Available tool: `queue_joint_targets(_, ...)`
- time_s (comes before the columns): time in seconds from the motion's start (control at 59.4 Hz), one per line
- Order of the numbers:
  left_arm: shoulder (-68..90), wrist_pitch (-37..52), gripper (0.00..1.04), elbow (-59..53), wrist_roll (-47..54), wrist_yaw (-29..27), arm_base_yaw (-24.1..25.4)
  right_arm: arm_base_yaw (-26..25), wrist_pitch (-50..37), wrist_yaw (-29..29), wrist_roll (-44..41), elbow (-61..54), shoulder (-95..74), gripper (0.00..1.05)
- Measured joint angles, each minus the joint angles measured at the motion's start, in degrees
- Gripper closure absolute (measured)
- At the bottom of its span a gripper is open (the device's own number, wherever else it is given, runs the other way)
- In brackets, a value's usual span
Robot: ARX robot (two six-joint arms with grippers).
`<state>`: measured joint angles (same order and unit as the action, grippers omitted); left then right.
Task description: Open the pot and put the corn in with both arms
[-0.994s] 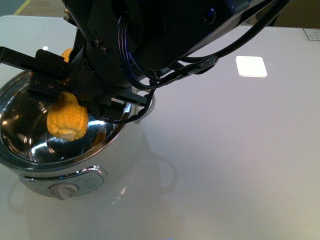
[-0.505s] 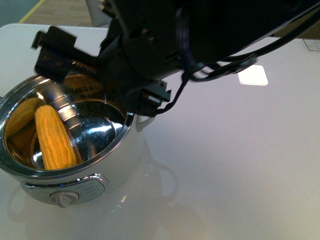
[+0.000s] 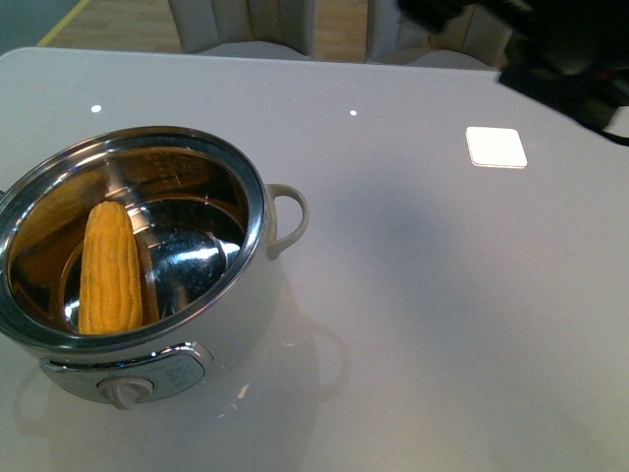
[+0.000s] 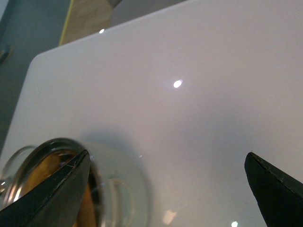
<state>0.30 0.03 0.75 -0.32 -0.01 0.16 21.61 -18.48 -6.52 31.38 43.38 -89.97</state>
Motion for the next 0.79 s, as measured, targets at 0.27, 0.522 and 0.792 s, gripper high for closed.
queue_joint_targets(0.27,0.00,0.00,0.07,0.00,0.00,0.02,0.00,-7.67,-0.52,-4.98,-5.55,-15.41,18.53,0.09)
queue_joint_targets(0.522,0.00,0.00,0.07,0.00,0.00,0.00,0.00,-8.66,1.70,-8.17,-9.05,-21.77,33.03,0.09)
queue_joint_targets(0.792,-0.02,0.00,0.07,-0.02,0.00,0.02,0.00,-10.88,-10.54,-4.57,-18.78,-32.59,42.71,0.24)
